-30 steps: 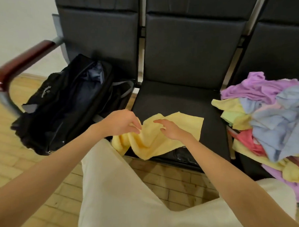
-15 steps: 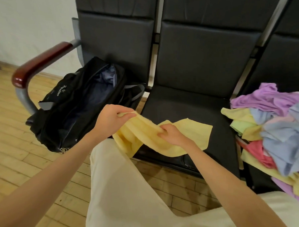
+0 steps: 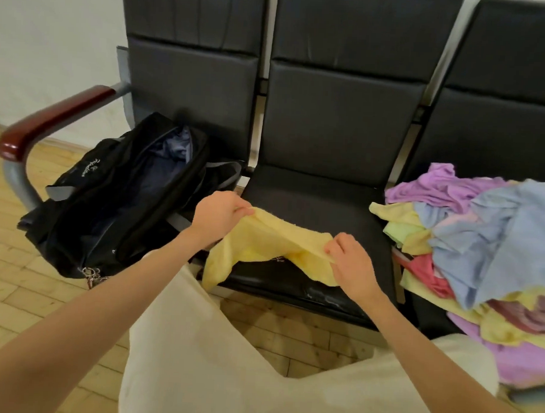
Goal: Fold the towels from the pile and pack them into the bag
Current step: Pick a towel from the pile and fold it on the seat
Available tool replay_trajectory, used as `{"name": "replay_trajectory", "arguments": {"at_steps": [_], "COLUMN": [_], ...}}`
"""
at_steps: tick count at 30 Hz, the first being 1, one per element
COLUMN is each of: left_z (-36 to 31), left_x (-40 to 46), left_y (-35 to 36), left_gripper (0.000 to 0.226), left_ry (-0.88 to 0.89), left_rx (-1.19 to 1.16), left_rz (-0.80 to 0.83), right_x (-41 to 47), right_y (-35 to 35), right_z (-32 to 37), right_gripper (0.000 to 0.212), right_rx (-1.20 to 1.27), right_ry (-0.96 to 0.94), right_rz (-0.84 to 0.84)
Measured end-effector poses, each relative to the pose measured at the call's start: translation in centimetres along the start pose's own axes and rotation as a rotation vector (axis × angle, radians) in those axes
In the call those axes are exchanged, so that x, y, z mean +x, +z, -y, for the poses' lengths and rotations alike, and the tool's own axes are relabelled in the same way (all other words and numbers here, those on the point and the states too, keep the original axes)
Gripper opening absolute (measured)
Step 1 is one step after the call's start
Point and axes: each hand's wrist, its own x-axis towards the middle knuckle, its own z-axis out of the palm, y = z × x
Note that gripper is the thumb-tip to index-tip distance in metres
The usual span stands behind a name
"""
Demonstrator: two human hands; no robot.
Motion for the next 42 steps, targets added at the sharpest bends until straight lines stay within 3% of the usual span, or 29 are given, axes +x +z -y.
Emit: {"name": "replay_trajectory", "arguments": {"at_steps": [2, 5, 11, 15, 18, 21, 24, 28, 32, 38, 42], "left_z": [0.8, 1.7, 3.1, 3.1, 2.2, 1.9, 2.1, 2.5, 0.8, -3.2, -4.3], "left_x": [-0.2, -0.9, -1.8, -1.6, -1.3, -1.0, -0.5, -0.1, -0.6, 1.2, 4.5], "left_y": [1.2, 2.5, 3.9, 4.0, 3.2, 2.8, 2.6, 1.6, 1.3, -0.1, -1.8], "left_gripper": [0.028, 0.028, 0.02, 0.014, 0.011, 0.011, 0.014, 0.023, 0.042, 0.032, 0.031], "left_ry": [0.027, 0.002, 0.063, 0.037, -0.168, -0.307, -0.375, -0.194, -0.039, 0.008, -0.109], "left_rx": [0.058, 0.091, 0.098, -0.115, -0.455, -0.613, -0.634, -0.501, -0.267, -0.114, -0.001], "left_rz": [0.13, 0.2, 0.148, 0.045, 0.057, 0.149, 0.199, 0.397, 0.595, 0.487, 0.355], "right_x": [-2.1, -3.4, -1.5, 0.8, 1.5, 1.9, 2.1, 3.3, 5.4, 6.3, 6.7], "right_y": [1.0, 2.3, 3.6, 5.1, 6.3, 6.4, 5.7, 3.2, 0.6, -1.5, -3.3], "right_z": [0.2, 1.0, 1.5, 1.0, 1.4, 1.6, 0.9, -0.3, -1.4, -2.3, -3.1], "right_gripper": [0.034, 0.024, 0.035, 0.052, 0.044, 0.022, 0.019, 0.012, 0.01, 0.011, 0.011], "right_rx": [0.067, 0.271, 0.368, 0.361, 0.285, 0.272, 0.364, 0.636, 0.733, 0.712, 0.744], "right_ry": [-0.071, 0.094, 0.243, 0.209, 0.138, 0.162, 0.262, 0.639, 0.719, 0.707, 0.722], "right_rz": [0.346, 0.784, 0.622, 0.804, 0.913, 0.803, 0.555, 0.227, 0.097, 0.017, 0.064]}}
